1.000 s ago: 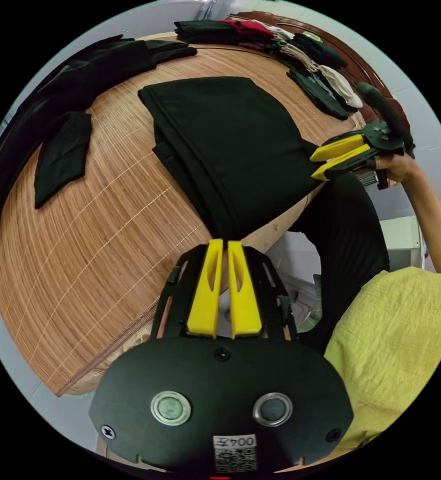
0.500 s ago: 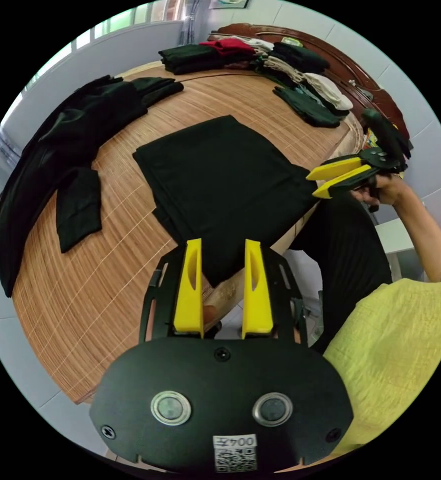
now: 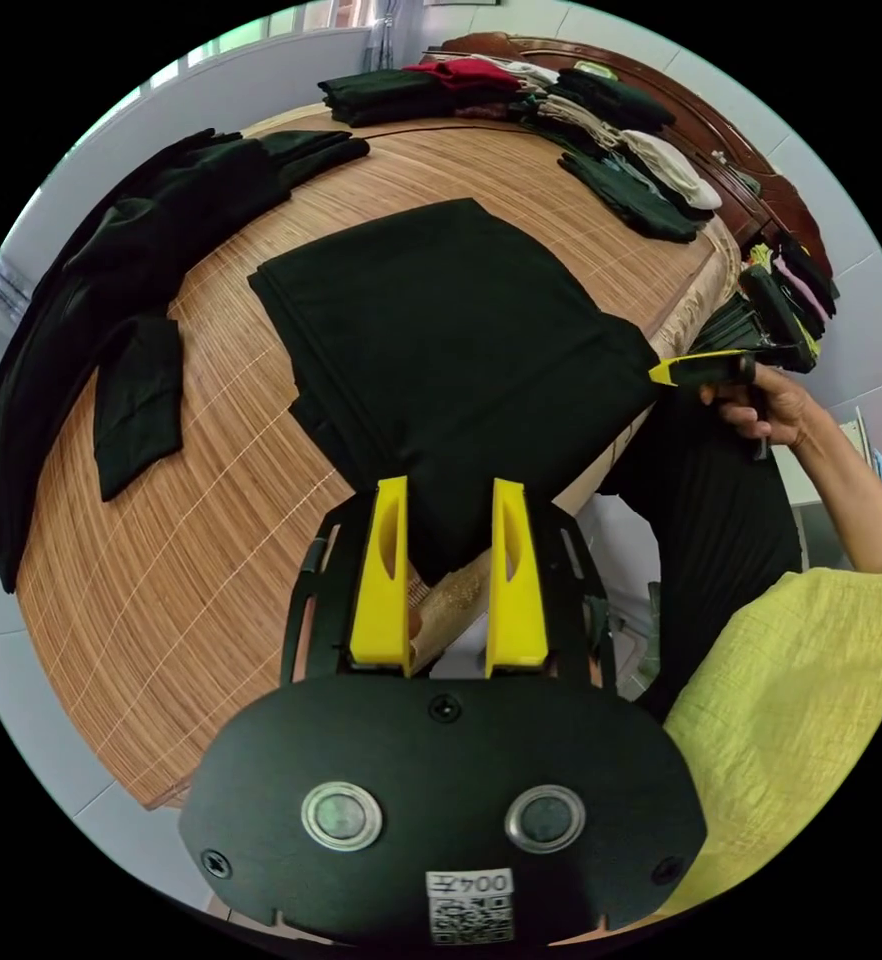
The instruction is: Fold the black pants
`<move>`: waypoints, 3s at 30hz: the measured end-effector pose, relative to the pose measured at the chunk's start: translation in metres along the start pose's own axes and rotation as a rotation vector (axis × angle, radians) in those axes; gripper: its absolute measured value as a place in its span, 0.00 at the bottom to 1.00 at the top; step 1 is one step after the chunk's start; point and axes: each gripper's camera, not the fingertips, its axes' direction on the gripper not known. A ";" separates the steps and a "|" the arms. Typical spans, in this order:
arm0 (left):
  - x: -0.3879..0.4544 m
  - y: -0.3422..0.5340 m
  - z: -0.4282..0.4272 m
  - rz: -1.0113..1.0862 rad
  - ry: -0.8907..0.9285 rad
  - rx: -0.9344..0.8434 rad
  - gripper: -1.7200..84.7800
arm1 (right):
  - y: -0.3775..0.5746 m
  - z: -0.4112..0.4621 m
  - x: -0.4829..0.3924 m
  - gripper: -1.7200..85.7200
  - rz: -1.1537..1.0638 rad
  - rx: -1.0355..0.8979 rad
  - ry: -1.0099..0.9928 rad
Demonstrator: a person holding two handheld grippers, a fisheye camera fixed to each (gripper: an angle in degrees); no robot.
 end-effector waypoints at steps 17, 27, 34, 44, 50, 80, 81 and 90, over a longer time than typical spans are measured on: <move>0.096 0.008 0.021 0.200 -0.153 -0.030 0.19 | 0.025 -0.106 0.049 0.16 0.283 0.063 -0.294; 0.118 0.014 0.032 0.198 -0.204 -0.019 0.19 | 0.024 -0.105 0.064 0.09 0.440 0.079 -0.452; 0.123 0.020 0.036 0.183 -0.189 0.000 0.19 | 0.014 -0.120 0.045 0.06 0.377 0.099 -0.342; 0.197 0.013 0.003 0.389 -0.305 0.099 0.18 | 0.004 -0.138 0.017 0.06 0.402 0.140 -0.446; 0.239 0.002 0.057 0.603 -0.485 0.007 0.16 | -0.018 -0.149 -0.016 0.05 0.364 0.143 -0.453; -0.013 0.060 -0.011 -0.110 0.379 0.325 0.05 | -0.188 -0.036 -0.209 0.07 0.225 0.109 -0.087; -0.027 0.069 -0.016 -0.146 0.382 0.362 0.05 | -0.195 -0.038 -0.217 0.07 0.189 0.097 -0.056; -0.196 0.164 0.053 -0.673 0.406 0.370 0.04 | -0.326 -0.099 -0.306 0.06 -0.190 0.007 0.241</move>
